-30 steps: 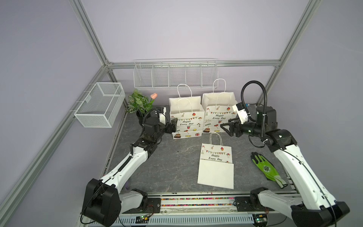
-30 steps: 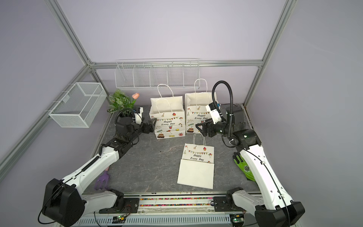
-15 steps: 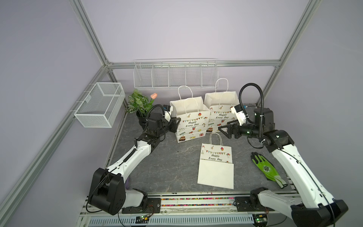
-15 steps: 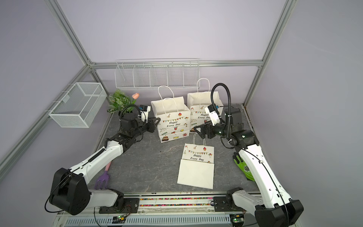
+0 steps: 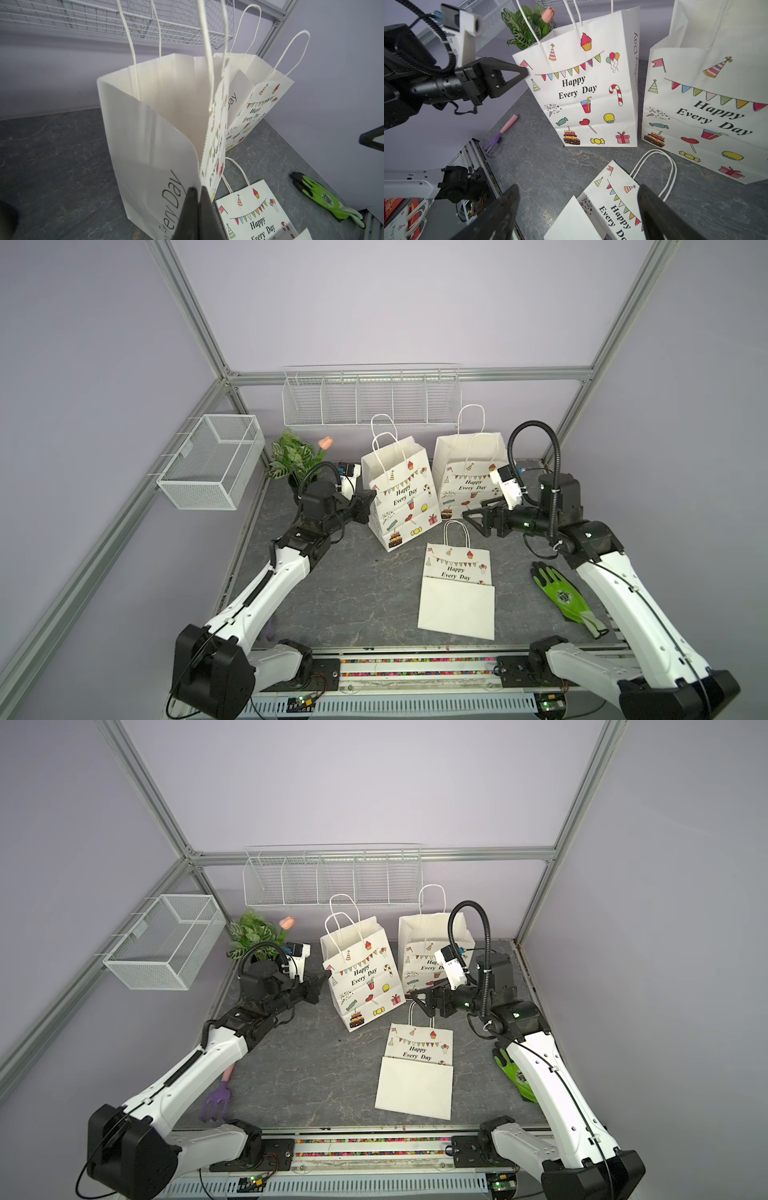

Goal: Put away the paper bag
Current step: Pick up the paper bag from the center of the board.

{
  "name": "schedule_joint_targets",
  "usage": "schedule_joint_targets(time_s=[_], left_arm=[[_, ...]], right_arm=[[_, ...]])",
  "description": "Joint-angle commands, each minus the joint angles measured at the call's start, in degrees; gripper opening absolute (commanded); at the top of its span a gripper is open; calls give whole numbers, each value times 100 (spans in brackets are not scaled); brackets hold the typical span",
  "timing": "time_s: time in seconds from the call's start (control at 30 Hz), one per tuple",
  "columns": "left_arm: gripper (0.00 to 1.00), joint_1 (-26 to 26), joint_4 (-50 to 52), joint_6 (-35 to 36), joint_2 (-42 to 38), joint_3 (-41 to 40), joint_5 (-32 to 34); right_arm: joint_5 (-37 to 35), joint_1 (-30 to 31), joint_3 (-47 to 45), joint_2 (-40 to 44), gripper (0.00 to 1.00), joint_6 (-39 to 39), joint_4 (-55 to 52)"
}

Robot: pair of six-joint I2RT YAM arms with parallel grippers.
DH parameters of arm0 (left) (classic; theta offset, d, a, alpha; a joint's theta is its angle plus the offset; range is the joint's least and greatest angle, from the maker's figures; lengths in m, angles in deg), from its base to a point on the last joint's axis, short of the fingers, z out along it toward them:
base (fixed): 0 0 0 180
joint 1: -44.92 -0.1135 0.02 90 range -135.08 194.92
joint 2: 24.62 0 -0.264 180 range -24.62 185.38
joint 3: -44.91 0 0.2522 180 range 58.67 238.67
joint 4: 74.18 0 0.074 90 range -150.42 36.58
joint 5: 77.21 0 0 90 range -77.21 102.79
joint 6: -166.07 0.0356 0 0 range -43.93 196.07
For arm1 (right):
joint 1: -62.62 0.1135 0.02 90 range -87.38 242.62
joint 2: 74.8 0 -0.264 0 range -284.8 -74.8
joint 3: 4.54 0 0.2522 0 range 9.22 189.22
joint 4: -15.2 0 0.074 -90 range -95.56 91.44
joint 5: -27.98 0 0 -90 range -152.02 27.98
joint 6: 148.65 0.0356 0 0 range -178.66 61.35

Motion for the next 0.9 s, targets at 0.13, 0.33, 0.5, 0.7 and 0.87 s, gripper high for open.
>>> schedule_joint_targets(time_s=[0.13,0.33,0.5,0.7,0.87], left_arm=[[0,-9,417,-380,-908,-210,-67],[0,-8,580,-661,-1290,-179,-584],[0,-6,1084,-699,-1414,338,-1350],[0,-10,2107,-425,-1599,1071,-2261],[0,-10,2539,-380,-1795,1420,-2873]], right_arm=[[223,-25,-240,111,89,215,320],[539,-35,-66,-30,89,248,347],[1152,-52,370,-539,89,264,394],[2315,-55,800,-1280,89,572,845],[3194,-23,853,-1660,91,1244,1731]])
